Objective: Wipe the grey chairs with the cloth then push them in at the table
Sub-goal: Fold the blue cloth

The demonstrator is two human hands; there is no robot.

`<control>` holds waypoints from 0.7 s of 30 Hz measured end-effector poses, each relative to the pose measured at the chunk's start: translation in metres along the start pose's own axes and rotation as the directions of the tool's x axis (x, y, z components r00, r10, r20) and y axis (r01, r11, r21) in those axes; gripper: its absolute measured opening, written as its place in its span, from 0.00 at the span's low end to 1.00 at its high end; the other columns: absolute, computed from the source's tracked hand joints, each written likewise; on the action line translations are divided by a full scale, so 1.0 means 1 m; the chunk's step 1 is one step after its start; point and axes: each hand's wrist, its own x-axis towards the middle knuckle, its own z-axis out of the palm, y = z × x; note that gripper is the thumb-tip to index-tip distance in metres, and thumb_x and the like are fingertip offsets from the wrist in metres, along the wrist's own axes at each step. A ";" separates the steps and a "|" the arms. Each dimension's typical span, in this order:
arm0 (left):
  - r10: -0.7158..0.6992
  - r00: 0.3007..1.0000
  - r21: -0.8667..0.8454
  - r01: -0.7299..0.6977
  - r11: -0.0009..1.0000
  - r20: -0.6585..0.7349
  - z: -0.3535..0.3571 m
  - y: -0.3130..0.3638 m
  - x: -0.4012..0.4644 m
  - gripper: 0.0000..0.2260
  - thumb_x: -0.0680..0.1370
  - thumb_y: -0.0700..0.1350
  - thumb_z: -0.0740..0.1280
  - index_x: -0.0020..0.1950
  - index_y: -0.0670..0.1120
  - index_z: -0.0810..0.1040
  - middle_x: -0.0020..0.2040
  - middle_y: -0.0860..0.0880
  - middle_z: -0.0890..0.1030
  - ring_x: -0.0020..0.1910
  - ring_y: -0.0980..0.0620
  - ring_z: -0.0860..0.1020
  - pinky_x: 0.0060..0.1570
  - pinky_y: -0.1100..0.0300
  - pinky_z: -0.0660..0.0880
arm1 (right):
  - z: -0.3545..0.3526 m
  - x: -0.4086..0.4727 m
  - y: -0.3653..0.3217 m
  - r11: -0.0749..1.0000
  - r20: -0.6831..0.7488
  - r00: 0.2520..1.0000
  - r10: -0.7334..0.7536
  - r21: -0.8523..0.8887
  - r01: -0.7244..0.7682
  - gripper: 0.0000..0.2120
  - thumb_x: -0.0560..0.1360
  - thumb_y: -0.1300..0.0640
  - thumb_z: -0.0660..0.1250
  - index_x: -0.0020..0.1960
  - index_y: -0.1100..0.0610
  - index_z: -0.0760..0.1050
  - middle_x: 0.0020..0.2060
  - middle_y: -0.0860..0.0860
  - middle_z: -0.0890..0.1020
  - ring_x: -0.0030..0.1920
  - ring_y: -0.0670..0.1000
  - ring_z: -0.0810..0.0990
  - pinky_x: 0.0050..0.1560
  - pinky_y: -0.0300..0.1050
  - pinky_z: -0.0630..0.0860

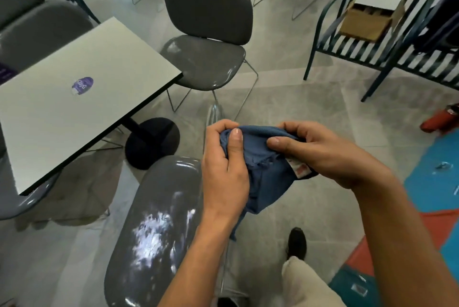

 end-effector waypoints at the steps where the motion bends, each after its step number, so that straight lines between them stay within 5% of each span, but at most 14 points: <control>1: -0.001 1.000 0.020 0.001 1.000 -0.012 0.009 -0.001 0.008 0.04 0.87 0.48 0.60 0.55 0.56 0.72 0.47 0.60 0.77 0.47 0.55 0.79 0.45 0.57 0.78 | -0.010 0.007 0.000 1.000 0.008 1.000 -0.003 0.001 0.003 0.10 0.80 0.49 0.67 0.58 0.52 0.78 0.44 0.60 0.82 0.39 0.54 0.81 0.34 0.43 0.75; 4: -0.013 0.999 0.054 0.015 0.998 -0.046 0.048 -0.002 0.034 0.05 0.86 0.46 0.60 0.55 0.56 0.72 0.47 0.65 0.77 0.46 0.60 0.78 0.45 0.64 0.75 | -0.051 0.028 0.000 1.000 0.018 1.000 0.002 0.015 -0.002 0.11 0.81 0.51 0.67 0.57 0.57 0.78 0.38 0.58 0.77 0.35 0.54 0.75 0.29 0.42 0.70; 11: -0.044 0.999 0.016 0.044 0.999 -0.003 0.128 0.005 0.081 0.07 0.87 0.44 0.59 0.55 0.57 0.71 0.46 0.66 0.77 0.44 0.61 0.78 0.44 0.61 0.77 | -0.136 0.053 0.000 0.999 -0.003 0.999 0.048 -0.005 -0.049 0.12 0.82 0.53 0.66 0.57 0.62 0.77 0.34 0.55 0.75 0.30 0.48 0.72 0.26 0.42 0.67; 16: -0.051 0.994 -0.035 0.055 0.998 0.097 0.167 0.000 0.113 0.06 0.87 0.47 0.60 0.53 0.59 0.72 0.45 0.61 0.78 0.45 0.54 0.79 0.45 0.51 0.79 | -0.177 0.061 0.005 0.998 -0.066 0.996 0.060 0.038 -0.058 0.06 0.82 0.53 0.67 0.50 0.55 0.78 0.31 0.51 0.75 0.29 0.47 0.72 0.27 0.42 0.66; 21: -0.053 0.991 -0.081 0.063 0.995 0.121 0.196 -0.011 0.154 0.05 0.86 0.48 0.60 0.54 0.57 0.73 0.46 0.58 0.78 0.47 0.50 0.80 0.45 0.49 0.80 | -0.211 0.093 0.006 0.996 -0.092 0.992 0.082 0.026 -0.079 0.07 0.81 0.50 0.67 0.53 0.53 0.78 0.34 0.51 0.78 0.31 0.48 0.75 0.28 0.42 0.70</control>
